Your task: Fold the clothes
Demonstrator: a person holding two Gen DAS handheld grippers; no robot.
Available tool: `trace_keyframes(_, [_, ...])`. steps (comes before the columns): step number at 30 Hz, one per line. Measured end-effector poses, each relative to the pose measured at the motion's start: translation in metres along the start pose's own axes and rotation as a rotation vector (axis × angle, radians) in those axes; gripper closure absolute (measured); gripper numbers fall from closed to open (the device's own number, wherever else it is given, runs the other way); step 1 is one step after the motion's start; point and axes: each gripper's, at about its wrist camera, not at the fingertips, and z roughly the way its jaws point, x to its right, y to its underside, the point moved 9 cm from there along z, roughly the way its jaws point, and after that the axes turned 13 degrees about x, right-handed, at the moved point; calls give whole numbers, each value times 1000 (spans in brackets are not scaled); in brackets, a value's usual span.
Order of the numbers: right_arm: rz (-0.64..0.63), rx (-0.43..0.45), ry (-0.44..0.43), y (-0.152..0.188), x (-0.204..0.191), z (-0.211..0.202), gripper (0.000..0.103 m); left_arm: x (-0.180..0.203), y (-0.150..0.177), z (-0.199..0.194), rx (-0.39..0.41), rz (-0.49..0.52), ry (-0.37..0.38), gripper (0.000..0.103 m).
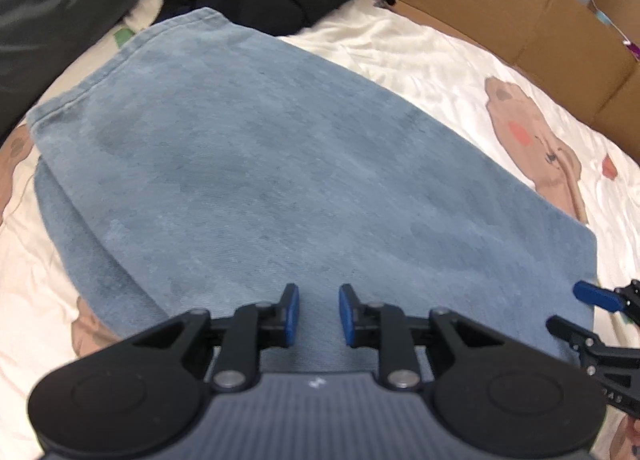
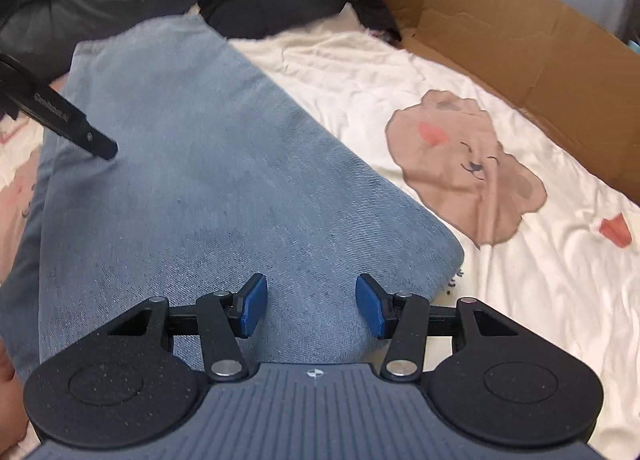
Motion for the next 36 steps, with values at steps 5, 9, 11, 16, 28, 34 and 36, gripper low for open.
trace_keyframes(5, [-22,29,-11,-1,3,-1,48,4,-2,2,13,-45,16,79])
trace_keyframes(9, [-35,29,-6,-1,19,5,49,8,1,6,9,-38,35,79])
trace_keyframes(11, [-27,29,2,0,28,8,50,7,2,7,7,-41,40,79])
trace_keyframes(16, [-25,34,10,0,40,14,50,7,3,8,5,-34,49,79])
trace_keyframes(28, [69,6,-46,2,52,27,51,16,4,8,-1,-14,57,79])
trace_keyframes(34, [-40,19,-2,8,40,11,53,19,6,7,-5,-6,64,79])
trace_keyframes(36, [-58,26,1,13,37,5,52,19,8,6,-6,-6,61,79])
